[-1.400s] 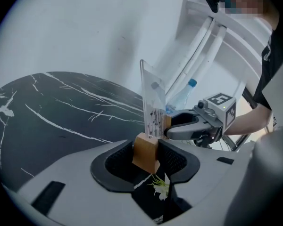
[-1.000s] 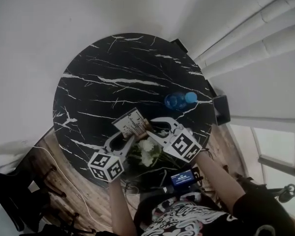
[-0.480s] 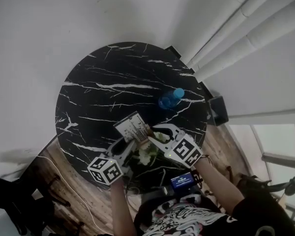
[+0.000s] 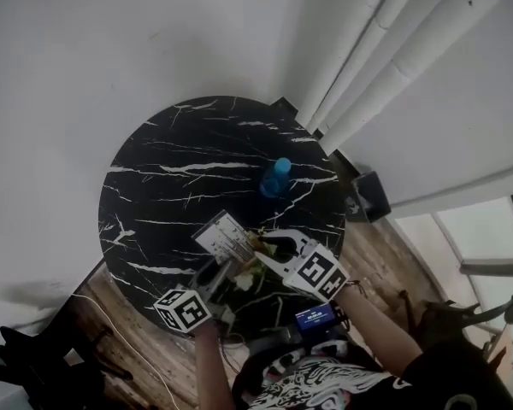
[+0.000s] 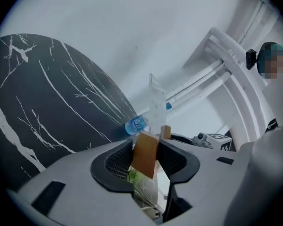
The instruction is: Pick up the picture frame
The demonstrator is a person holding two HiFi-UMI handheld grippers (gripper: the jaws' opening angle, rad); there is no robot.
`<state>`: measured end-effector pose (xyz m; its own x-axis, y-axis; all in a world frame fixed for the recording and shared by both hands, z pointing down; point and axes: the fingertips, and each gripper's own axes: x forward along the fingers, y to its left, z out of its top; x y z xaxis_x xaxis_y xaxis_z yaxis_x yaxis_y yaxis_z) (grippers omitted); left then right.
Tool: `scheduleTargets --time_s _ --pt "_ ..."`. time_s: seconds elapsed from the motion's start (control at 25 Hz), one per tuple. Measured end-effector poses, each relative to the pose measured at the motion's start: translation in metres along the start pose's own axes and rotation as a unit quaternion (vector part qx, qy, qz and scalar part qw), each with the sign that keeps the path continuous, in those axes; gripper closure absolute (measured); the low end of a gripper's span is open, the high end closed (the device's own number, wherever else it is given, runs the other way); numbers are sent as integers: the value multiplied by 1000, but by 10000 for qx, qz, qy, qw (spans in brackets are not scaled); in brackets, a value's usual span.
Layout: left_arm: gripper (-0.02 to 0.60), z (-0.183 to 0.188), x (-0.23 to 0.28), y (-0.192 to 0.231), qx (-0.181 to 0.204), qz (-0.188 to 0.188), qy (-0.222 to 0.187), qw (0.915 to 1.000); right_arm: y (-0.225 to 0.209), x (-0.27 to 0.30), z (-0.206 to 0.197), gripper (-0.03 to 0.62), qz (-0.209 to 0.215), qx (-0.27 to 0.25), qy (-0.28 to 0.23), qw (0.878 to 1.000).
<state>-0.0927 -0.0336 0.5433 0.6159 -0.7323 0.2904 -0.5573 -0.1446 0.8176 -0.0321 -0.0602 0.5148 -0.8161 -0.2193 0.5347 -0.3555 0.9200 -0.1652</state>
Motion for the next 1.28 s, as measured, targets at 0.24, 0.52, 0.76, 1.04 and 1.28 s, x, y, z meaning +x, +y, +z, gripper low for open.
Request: scheduleTargets --time_s 0.24,0.52,0.76,1.04,1.28 --pt "410 -9 -7 -18 -180 -200 17 9996 13 -21 4 491 40 177 -146 9997" --pt "410 -20 -15 -36 -349 -334 2 9988 24 -40 6 493 9 310 -288 9991" --pt "410 -23 -18 -48 -463 -504 -62 9976 32 -60 9 493 -150 423 -506 9977" --pt "411 -23 -22 -67 -466 -588 -24 9972 37 -75 15 493 -104 728 -746 9945" --pt "410 -22 -28 -64 -451 -508 -32 9977 40 -73 17 497 -86 811 -821 9933"
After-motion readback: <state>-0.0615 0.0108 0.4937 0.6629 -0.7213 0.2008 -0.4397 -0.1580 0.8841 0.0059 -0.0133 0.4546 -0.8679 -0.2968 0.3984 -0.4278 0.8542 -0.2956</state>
